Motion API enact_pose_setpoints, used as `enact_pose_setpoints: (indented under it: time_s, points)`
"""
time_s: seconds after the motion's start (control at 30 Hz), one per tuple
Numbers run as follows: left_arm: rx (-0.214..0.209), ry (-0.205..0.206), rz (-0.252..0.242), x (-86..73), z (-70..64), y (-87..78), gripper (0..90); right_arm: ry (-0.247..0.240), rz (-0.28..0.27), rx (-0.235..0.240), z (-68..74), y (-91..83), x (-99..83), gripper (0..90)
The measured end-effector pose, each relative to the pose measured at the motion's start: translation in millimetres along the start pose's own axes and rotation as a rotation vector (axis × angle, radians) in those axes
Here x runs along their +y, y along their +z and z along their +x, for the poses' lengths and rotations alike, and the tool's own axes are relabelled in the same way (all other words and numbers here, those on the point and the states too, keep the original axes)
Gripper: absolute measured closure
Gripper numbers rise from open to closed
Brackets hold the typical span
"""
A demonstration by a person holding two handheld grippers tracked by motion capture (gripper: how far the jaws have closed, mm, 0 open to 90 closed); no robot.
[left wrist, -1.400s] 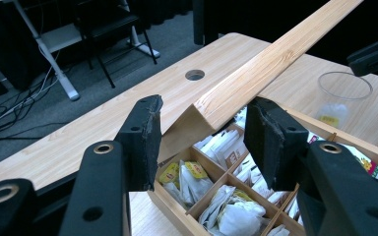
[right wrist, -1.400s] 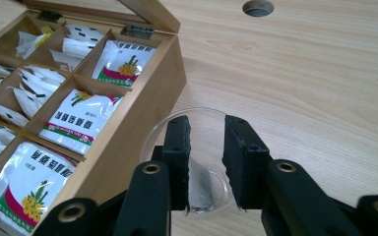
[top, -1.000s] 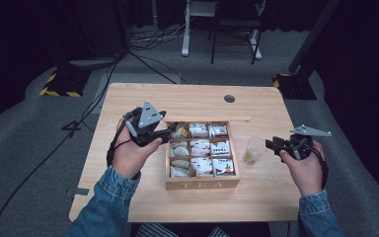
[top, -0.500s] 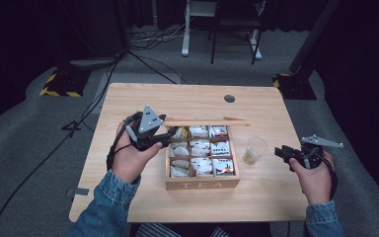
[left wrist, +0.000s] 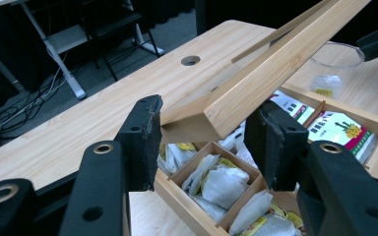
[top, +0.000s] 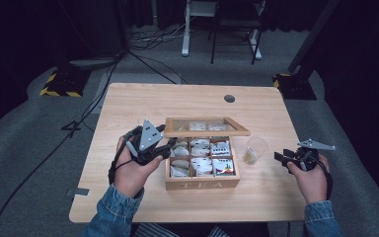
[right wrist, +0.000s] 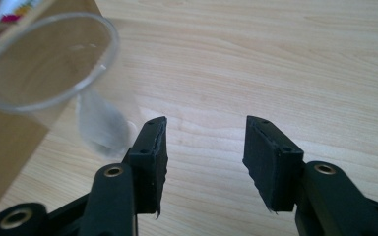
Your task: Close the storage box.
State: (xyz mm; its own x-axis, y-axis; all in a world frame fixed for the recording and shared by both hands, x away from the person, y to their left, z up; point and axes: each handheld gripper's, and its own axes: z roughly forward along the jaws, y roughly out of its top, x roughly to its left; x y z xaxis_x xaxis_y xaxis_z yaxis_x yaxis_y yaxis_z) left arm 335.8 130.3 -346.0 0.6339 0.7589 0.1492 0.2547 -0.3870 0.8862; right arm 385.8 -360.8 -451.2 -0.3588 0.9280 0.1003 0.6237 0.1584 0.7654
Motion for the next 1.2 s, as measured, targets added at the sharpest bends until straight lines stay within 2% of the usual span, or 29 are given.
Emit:
enact_pose_setpoints:
  time_s: [0.2, 0.37, 0.43, 0.8, 0.97, 1.2]
  points:
    - [0.011, 0.0, -0.01, -8.7, -5.8, -0.9, 49.0, -0.021, 0.003, -0.022, -4.3, 11.7, -11.9, 51.3]
    - [0.004, -0.017, -0.008, -16.2, -10.3, -1.4, 49.0, -0.041, 0.013, -0.02, -3.0, 20.5, -17.7, 51.3]
    - [0.01, -0.012, 0.002, -17.3, -11.5, -1.5, 49.0, -0.043, 0.012, -0.02, -2.7, 22.3, -19.1, 51.3]
    - [0.011, 0.003, 0.035, -26.3, -19.1, -2.1, 48.7, -0.034, 0.01, -0.027, -6.6, 24.3, -23.1, 50.4]
    - [0.013, -0.004, 0.037, -31.3, -22.0, -2.1, 48.7, -0.04, 0.008, -0.03, -9.0, 25.3, -24.6, 49.2]
    - [-0.011, -0.034, 0.062, -41.0, -24.9, -3.2, 48.0, -0.03, 0.002, -0.023, -9.6, 24.5, -24.5, 49.1]
